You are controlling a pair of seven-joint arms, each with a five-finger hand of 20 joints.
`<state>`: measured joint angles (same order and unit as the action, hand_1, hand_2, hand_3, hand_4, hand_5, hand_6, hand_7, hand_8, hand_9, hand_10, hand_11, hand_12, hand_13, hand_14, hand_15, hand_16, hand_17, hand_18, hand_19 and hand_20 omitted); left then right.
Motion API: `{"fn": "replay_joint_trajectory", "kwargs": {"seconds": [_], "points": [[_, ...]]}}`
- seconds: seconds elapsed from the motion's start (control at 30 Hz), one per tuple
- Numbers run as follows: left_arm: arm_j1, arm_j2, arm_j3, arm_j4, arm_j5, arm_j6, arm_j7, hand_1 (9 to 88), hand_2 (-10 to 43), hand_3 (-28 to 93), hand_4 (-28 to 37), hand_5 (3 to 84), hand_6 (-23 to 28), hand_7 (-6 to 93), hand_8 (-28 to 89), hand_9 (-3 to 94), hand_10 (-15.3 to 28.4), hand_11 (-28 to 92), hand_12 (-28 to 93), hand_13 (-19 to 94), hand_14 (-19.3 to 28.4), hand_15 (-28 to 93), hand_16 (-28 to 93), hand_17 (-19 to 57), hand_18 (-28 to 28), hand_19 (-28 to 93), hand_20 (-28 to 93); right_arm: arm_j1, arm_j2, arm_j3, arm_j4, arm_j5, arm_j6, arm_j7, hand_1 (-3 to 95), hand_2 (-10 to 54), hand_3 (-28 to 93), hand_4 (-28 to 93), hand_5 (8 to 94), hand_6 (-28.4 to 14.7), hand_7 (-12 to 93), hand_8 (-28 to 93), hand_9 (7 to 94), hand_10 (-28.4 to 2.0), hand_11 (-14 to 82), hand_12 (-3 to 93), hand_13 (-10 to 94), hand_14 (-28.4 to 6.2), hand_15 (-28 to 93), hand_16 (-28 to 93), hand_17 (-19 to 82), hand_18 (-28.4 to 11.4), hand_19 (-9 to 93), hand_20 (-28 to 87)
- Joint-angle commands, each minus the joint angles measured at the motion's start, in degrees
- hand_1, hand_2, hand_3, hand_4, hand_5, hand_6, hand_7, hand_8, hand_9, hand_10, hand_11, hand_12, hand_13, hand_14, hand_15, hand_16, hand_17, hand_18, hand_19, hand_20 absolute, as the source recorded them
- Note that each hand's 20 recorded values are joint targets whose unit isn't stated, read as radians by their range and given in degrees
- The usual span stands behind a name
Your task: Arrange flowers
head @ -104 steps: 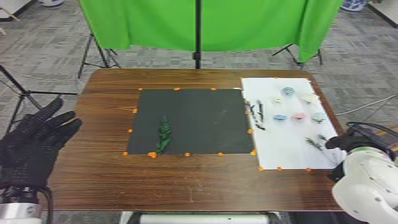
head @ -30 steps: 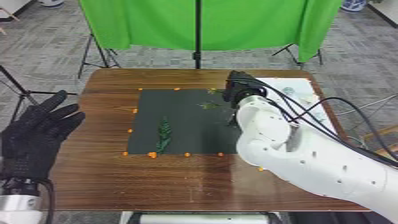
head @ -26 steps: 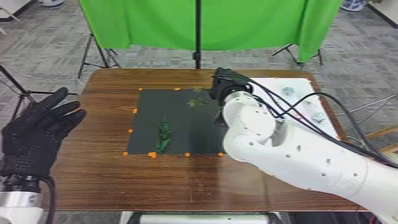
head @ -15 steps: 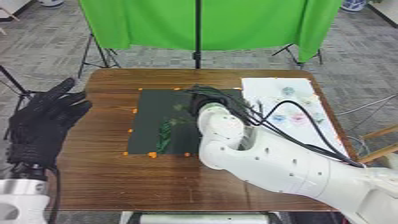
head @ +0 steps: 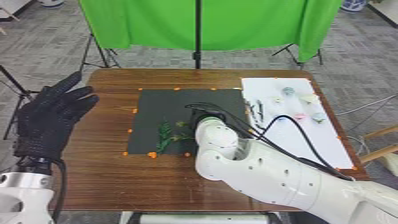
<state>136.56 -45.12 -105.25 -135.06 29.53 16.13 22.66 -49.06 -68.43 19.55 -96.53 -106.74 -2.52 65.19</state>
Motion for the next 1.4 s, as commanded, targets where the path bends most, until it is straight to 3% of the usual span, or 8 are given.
{"fn": "replay_joint_trajectory", "kwargs": {"seconds": [0.03, 0.27, 0.47, 0.57, 0.87, 1.1, 1.4], "points": [[-0.19, -0.44, 1.06, 0.52, 0.53, -0.67, -1.39, 19.8, 8.6, 77, -28.3, 37.2, 10.4, 10.9, -7, 33.7, 21.5, 30, 12, 23, 28.4, 56, -11, -10.6, 23.3, 56, 14, -0.29, -0.84, 0.57, -0.67, -0.22, 0.34, -0.29, 49.5, -9.5, 67, -26, 80.8, -2.7, 17, 5, 93.7, -10.1, 26.8, 16.3, 89, -5.0, 56, 20, 54, -19.3, 93, 29], [-0.92, -0.41, 2.07, 0.75, 0.7, -0.75, -1.99, 19.8, 8.7, 77, -28.3, 37.3, 10.4, 11.0, -7, 33.8, 21.7, 29, 12, 23, 28.4, 56, -11, -10.8, 23.6, 56, 14, -0.2, -0.85, 0.14, -1.42, -0.24, 0.42, -0.23, 43.3, -9.5, 70, -26, 76.7, -3.5, 17, 2, 92.7, -11.4, 25.7, 16.6, 89, -5.1, 56, 20, 55, -19.5, 93, 28], [-1.71, -0.77, 2.84, 1.09, 0.91, -1.3, -2.69, 19.8, 8.7, 77, -28.3, 37.4, 10.4, 10.9, -7, 33.9, 21.7, 29, 13, 24, 28.4, 56, -10, -10.8, 23.6, 56, 14, 0.74, -0.49, -0.64, -1.33, -0.34, 2.28, -0.06, 39.1, -9.0, 72, -24, 72.7, -4.1, 16, -10, 91.2, -12.2, 25.5, 16.5, 89, -5.0, 55, 19, 55, -19.5, 93, 28], [-1.05, -0.53, 2.71, 0.86, 0.74, -0.87, -2.03, 19.8, 8.7, 77, -28.3, 37.5, 10.4, 10.7, -7, 33.8, 21.7, 29, 13, 23, 28.4, 56, -10, -10.8, 23.6, 56, 14, 1.18, -0.28, -0.95, -1.66, 0.03, 1.76, 0.25, 38.0, -8.6, 72, -24, 71.0, -4.5, 16, -10, 90.9, -12.4, 25.5, 16.4, 89, -4.8, 54, 19, 55, -19.6, 93, 28], [1.72, -1.44, 1.05, -0.17, 0.85, -0.41, -2.02, 19.9, 8.6, 77, -28.3, 37.4, 10.4, 10.7, -7, 34.0, 21.8, 29, 13, 23, 28.4, 57, -11, -10.8, 23.5, 56, 14, 1.72, 4.15, -2.21, -5.48, -1.41, 6.82, 0.36, 33.1, -4.4, 70, -23, 67.2, -5.8, 15, -11, 90.8, -13.3, 25.1, 16.0, 90, -4.8, 54, 19, 56, -19.9, 93, 27], [5.0, -2.04, -1.43, -1.33, 0.92, 0.54, -1.13, 19.8, 8.5, 77, -28.3, 37.2, 10.4, 10.6, -7, 32.6, 20.9, 30, 12, 22, 27.6, 57, -11, -10.3, 22.7, 55, 14, -2.59, 9.87, 2.05, -9.6, -0.34, 4.47, 0.49, 24.4, 3.6, 68, -21, 66.8, -8.0, 13, -10, 91.6, -14.5, 25.1, 16.1, 92, -4.8, 53, 19, 59, -19.7, 93, 28], [6.09, -2.28, -1.98, -1.74, 0.94, 0.86, -0.68, 19.9, 8.4, 77, -28.3, 37.1, 10.3, 11.0, -8, 32.3, 20.7, 31, 11, 22, 27.4, 57, -11, -10.2, 22.5, 55, 14, -5.97, 13.55, 5.07, -11.44, 4.28, 0.39, 1.36, 21.1, 7.6, 69, -20, 68.5, -10.8, 11, -10, 91.9, -15.8, 24.9, 16.2, 92, -5.7, 53, 19, 60, -20.2, 93, 28]]}}
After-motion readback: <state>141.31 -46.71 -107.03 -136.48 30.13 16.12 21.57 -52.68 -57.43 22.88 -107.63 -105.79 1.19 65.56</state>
